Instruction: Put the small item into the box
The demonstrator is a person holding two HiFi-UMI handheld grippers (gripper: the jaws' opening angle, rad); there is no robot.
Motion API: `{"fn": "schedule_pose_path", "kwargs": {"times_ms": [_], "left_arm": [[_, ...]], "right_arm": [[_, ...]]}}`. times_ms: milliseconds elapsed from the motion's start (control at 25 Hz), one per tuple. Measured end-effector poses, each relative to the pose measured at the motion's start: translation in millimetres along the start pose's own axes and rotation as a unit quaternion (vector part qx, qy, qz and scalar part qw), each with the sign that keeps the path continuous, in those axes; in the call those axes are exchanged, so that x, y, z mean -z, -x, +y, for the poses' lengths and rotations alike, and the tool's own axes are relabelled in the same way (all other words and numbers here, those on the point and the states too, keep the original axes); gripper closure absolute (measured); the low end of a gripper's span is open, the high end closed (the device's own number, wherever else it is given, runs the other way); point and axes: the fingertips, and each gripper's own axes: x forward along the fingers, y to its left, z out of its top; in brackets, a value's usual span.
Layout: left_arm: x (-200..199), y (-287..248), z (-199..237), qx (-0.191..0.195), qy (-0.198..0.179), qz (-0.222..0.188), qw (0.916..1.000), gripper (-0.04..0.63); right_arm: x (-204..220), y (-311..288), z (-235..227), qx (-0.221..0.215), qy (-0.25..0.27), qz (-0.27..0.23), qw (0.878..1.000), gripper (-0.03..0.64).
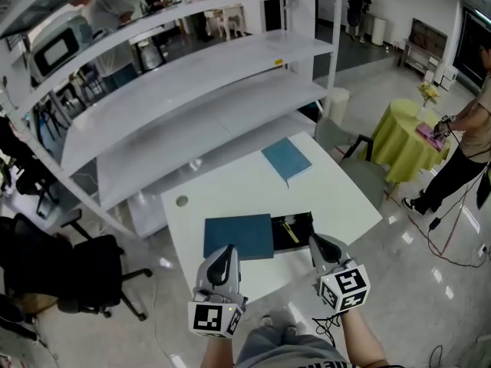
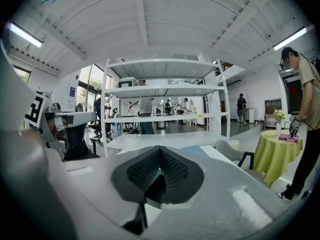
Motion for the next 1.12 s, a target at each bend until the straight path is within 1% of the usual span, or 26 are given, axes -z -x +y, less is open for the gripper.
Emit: {"fn": "schedule_pose_path", "kwargs": {"times_ms": [440,920,1120], "left_arm": [[-7,8,-18,0.001,-0.004,-0.009,1.0,0.578],[-12,16,-28,0.001,-0.005,-0.015,0.9999,0.578],[-12,19,-32,0.002,-0.005,-0.015,0.9999,0.578]], "right_arm": [[-28,32,8,0.001,0.029,-0.048,0.998,0.615],[-42,57,17,0.006,0.048,-0.081,0.996,0.615],[-44,64,16,0.008,0.048,-0.087,0.995,0.615]]}}
